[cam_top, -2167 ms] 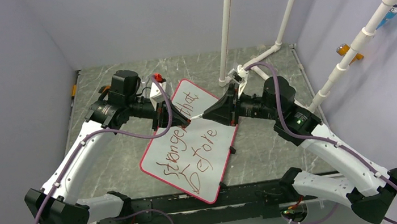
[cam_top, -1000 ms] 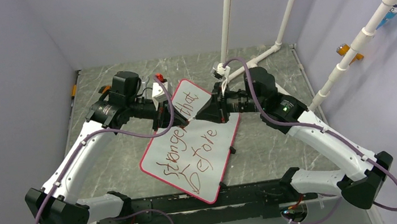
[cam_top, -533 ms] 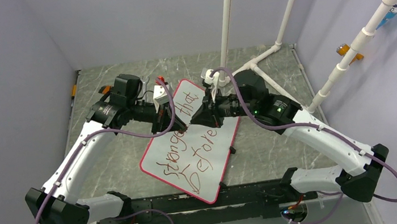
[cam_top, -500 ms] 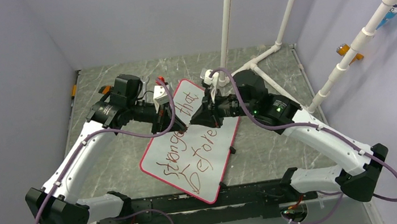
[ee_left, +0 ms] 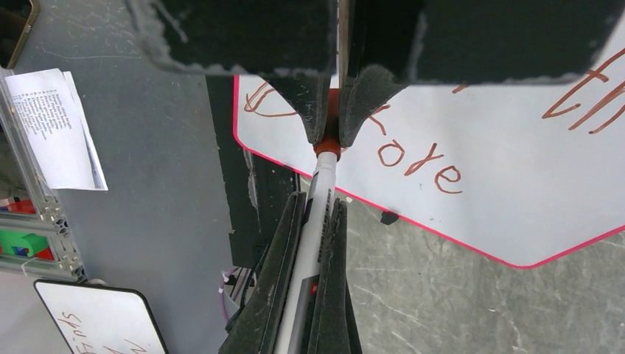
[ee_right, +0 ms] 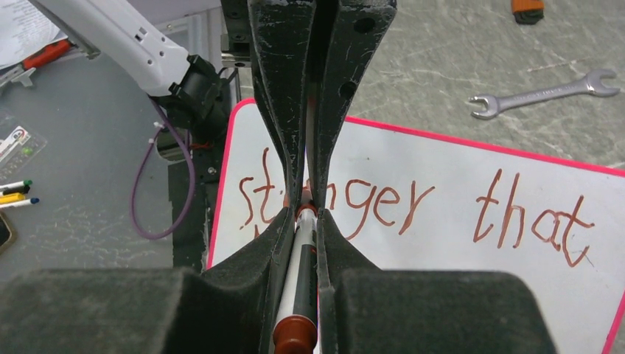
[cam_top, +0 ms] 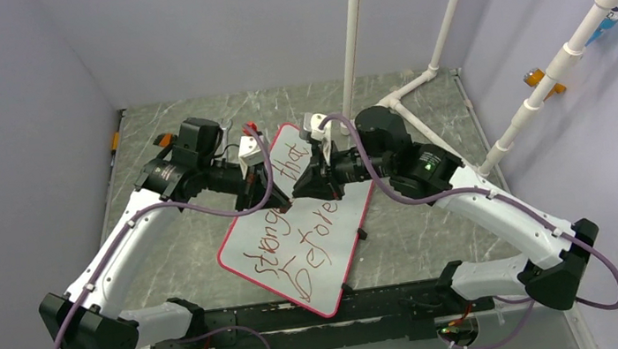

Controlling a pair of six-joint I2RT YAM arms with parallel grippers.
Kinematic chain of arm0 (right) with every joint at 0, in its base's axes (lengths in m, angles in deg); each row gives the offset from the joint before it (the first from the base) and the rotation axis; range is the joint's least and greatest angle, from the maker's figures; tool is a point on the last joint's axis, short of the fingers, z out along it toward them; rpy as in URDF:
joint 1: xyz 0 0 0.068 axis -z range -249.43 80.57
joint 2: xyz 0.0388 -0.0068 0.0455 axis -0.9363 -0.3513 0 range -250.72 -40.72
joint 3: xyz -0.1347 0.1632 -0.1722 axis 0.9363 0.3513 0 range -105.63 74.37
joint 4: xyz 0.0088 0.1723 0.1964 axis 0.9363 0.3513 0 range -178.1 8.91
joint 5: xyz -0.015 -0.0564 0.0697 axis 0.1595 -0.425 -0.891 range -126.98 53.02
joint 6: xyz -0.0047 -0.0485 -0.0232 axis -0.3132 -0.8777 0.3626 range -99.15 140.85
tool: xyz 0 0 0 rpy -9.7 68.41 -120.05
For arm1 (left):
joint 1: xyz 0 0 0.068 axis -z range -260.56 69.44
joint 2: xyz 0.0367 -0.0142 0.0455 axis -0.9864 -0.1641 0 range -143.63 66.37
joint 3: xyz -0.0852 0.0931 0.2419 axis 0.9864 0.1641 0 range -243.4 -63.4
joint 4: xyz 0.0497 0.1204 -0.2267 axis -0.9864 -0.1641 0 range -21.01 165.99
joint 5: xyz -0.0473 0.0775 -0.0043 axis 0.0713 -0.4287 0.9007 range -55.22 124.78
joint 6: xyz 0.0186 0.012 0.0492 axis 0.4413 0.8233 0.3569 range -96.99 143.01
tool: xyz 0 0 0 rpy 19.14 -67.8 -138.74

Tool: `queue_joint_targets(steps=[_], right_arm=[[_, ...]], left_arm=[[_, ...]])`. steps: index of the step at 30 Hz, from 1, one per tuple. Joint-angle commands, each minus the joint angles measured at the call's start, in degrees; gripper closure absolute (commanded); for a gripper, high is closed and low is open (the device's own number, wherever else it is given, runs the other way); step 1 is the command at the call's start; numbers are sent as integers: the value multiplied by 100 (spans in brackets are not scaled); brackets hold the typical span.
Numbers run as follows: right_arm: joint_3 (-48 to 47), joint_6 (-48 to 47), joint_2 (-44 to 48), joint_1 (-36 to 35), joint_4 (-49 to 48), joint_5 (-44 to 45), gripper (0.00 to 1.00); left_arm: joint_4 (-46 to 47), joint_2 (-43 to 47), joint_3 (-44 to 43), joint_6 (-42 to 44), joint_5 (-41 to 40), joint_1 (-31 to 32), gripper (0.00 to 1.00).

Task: Write a sentence on the whiteboard
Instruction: Close the whiteboard marker at the center of the board.

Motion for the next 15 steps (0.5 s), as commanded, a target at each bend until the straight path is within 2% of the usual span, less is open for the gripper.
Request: queue_joint_targets(steps=[1, 6, 15], right_arm=[[347, -122, -87, -166, -200, -598, 100], [413, 141, -202, -121, -319, -444, 100], [741, 179, -183, -124, -660, -912, 100]], left_arm=[[739, 257, -162, 76, 876, 118, 100], [1006, 444, -32, -84, 752, 119, 100], [1045, 481, -21, -119, 1001, 107, 100]])
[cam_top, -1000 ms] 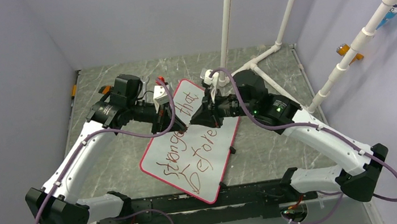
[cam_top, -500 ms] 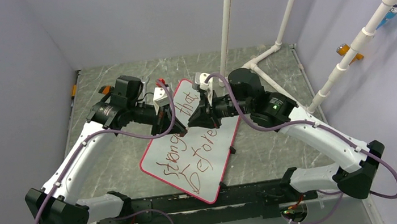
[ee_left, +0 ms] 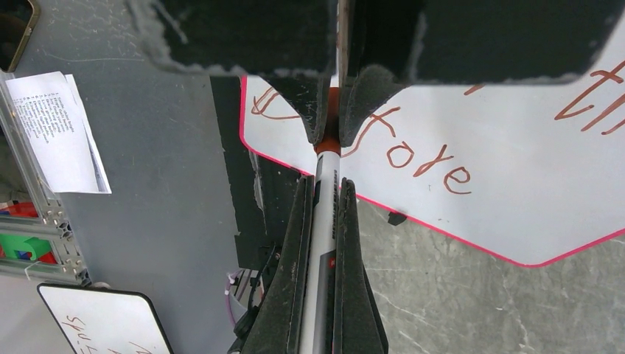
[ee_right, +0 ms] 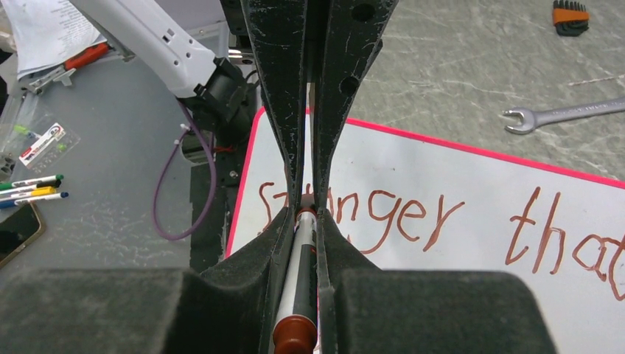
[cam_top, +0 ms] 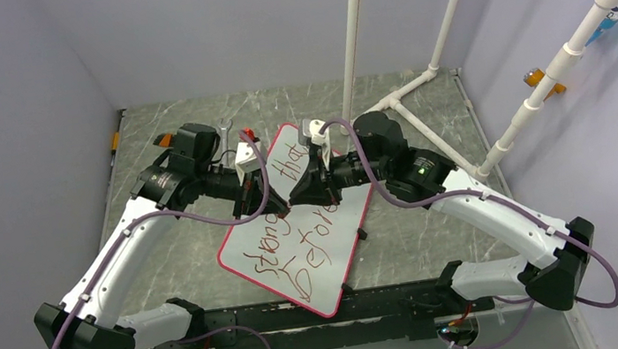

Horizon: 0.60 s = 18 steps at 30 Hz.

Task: Write a sentence on the whiteboard
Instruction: Close the whiteboard marker at the center of the board.

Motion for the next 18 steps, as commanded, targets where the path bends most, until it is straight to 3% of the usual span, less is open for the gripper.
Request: queue_joint_targets(steps=[1, 12, 18], right_arm=[[362, -53, -176, -130, -92, -431, 100], [732, 330, -196, -197, -609, -479, 100], [951, -60, -93, -339, -718, -868, 100]], left_arm=[[985, 185, -239, -82, 942, 86, 100], [1111, 278, -174, -210, 925, 85, 100], [1116, 334, -162, -206, 1151, 79, 100]])
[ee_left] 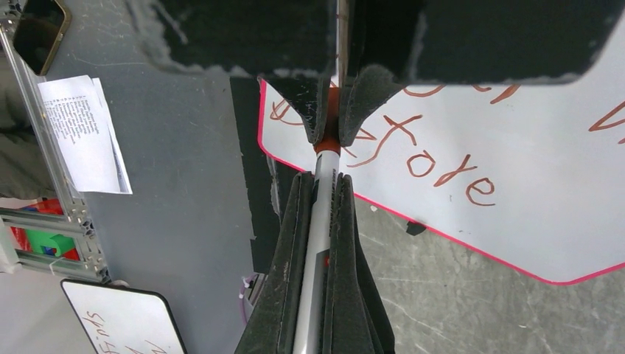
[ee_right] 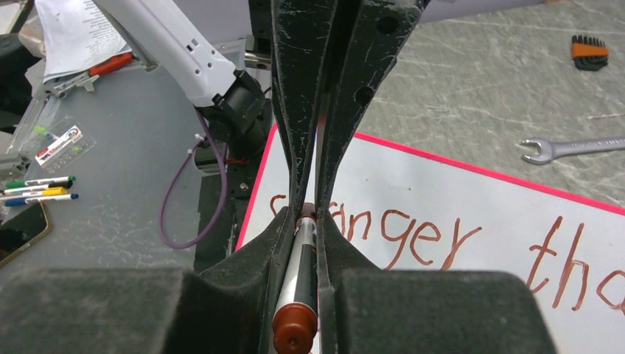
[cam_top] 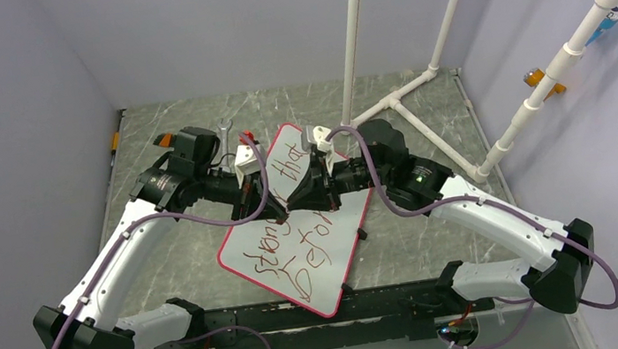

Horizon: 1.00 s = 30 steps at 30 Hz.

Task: Write a sentence on the whiteboard
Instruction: Close the whiteboard marker at the center of the board.

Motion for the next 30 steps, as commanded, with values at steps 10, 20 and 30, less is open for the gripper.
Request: queue_joint_targets(steps=[10, 20, 30], right_arm=[[314, -125, -255, -351, 280, 156, 100], [283, 79, 60, -342, 595, 827, 100], [359, 274, 458, -298, 746, 1495, 100]], left_arm=[[1209, 226, -254, -44, 921, 95, 100], [1417, 439, -83, -183, 488, -16, 62], [1627, 585, 46, -324, 227, -149, 36]])
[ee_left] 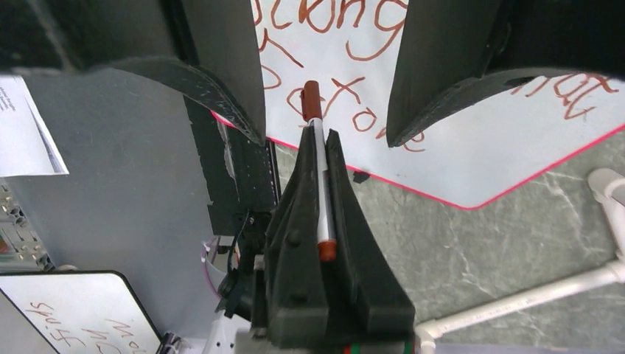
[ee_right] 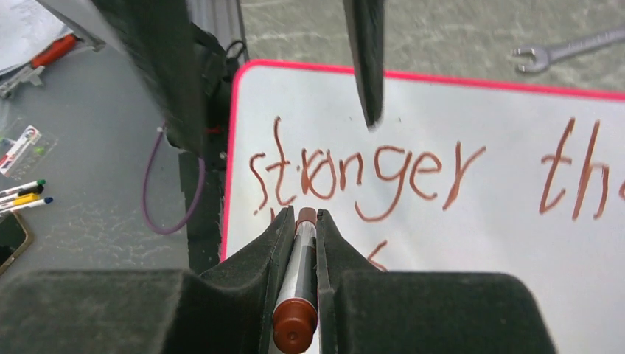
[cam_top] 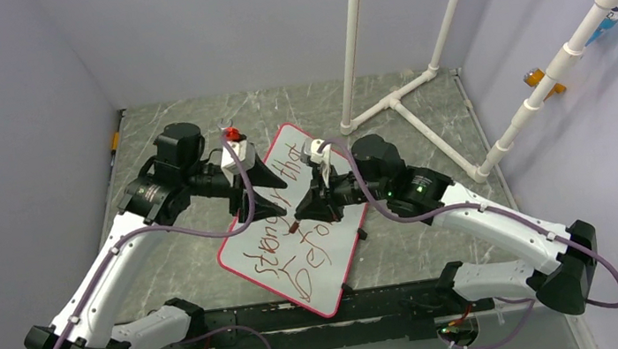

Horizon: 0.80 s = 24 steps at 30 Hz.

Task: Write a sentence on the whiteboard
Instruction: Close the whiteboard marker at the center of the board, then place the whiteboard marker at the center of the board.

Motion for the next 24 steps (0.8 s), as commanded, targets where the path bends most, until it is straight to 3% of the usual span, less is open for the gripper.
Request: queue_joint_targets(steps=[1, 2, 3, 13, 17, 24], right_arm=[[99, 157, 269, 13, 204, 594, 100], [134, 173, 336, 21, 197, 710, 100], [189, 188, 404, 21, 181, 840, 100], [841, 724, 1123, 251, -150, 2925, 100], [1072, 1027, 1366, 355, -218, 4250, 100], [1434, 1658, 1564, 660, -314, 5785, 100]], left_arm=[[524, 221, -17, -135, 188, -80, 25], [555, 233, -5, -174, 166, -87, 4], [559, 233, -10, -175, 154, -96, 1], [1077, 490, 222, -511, -248, -244, 1], [1454, 601, 366, -835, -884, -353, 1], [1678, 595, 364, -1446, -2191, -530, 1]])
